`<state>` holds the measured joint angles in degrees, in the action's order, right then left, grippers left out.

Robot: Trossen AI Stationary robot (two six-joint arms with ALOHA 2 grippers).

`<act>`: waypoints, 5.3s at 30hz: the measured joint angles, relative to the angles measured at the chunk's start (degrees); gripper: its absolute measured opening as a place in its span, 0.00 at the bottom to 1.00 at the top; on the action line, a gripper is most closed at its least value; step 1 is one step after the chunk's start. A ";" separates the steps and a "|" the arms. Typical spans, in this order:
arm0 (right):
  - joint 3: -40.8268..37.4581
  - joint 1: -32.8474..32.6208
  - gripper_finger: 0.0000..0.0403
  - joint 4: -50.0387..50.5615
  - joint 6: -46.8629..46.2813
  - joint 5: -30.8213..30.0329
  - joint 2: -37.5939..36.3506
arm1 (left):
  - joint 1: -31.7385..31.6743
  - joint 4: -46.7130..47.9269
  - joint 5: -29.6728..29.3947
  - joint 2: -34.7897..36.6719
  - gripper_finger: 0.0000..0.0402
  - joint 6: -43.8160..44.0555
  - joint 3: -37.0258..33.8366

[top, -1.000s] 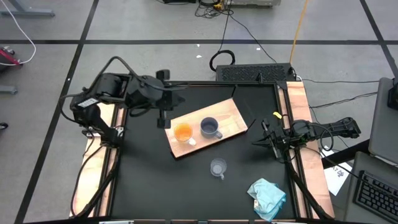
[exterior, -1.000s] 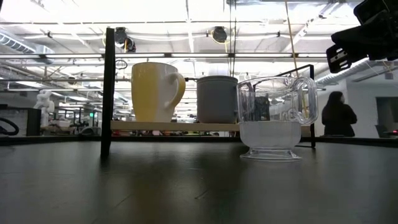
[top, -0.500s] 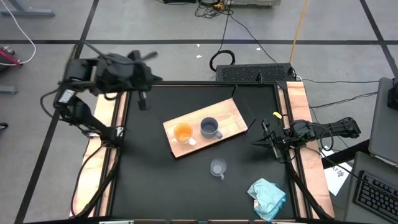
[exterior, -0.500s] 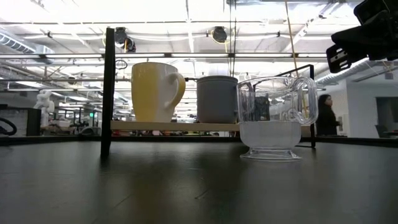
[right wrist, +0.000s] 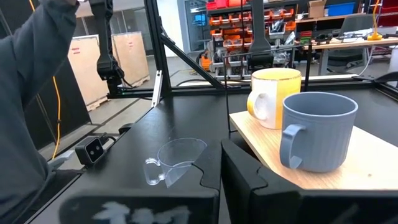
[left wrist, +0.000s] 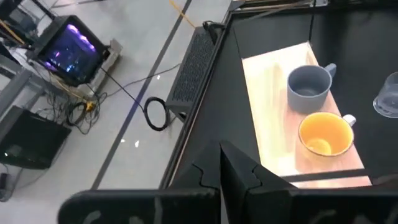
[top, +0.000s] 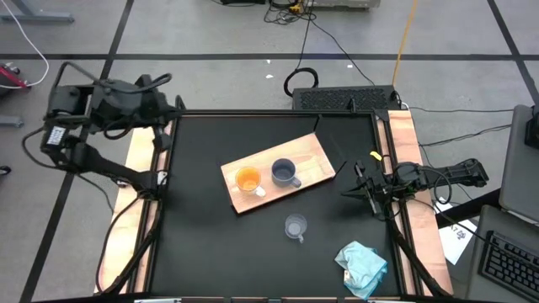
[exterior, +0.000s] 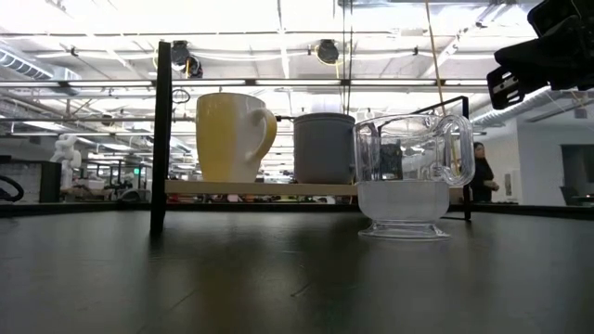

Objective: Stack small to large cups/mugs on shelf
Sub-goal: Put the transparent mug on the shelf

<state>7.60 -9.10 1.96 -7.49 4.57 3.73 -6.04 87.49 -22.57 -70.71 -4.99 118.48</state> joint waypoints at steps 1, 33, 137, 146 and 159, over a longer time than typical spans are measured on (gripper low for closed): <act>0.00 0.00 0.00 0.00 0.00 -0.01 0.00 | 0.00 -0.85 -0.02 1.90 0.00 0.56 -2.42; 0.00 0.00 0.00 0.55 -1.81 -0.01 0.00 | 5.70 -71.37 6.47 48.35 0.00 10.20 -85.54; 51.46 -2.32 0.47 20.15 4.67 13.58 78.06 | 12.90 -88.48 13.59 61.71 0.00 4.46 -111.63; 51.63 -1.91 0.47 21.37 4.97 9.87 82.72 | 12.88 -88.51 13.57 61.71 0.00 4.82 -111.63; 51.63 0.40 0.48 18.98 3.58 8.74 83.97 | 12.87 -88.51 13.57 61.71 0.00 4.24 -111.63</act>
<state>59.22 -8.71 20.94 -3.90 13.31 87.70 6.83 -1.02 -8.99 -8.99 -0.75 6.85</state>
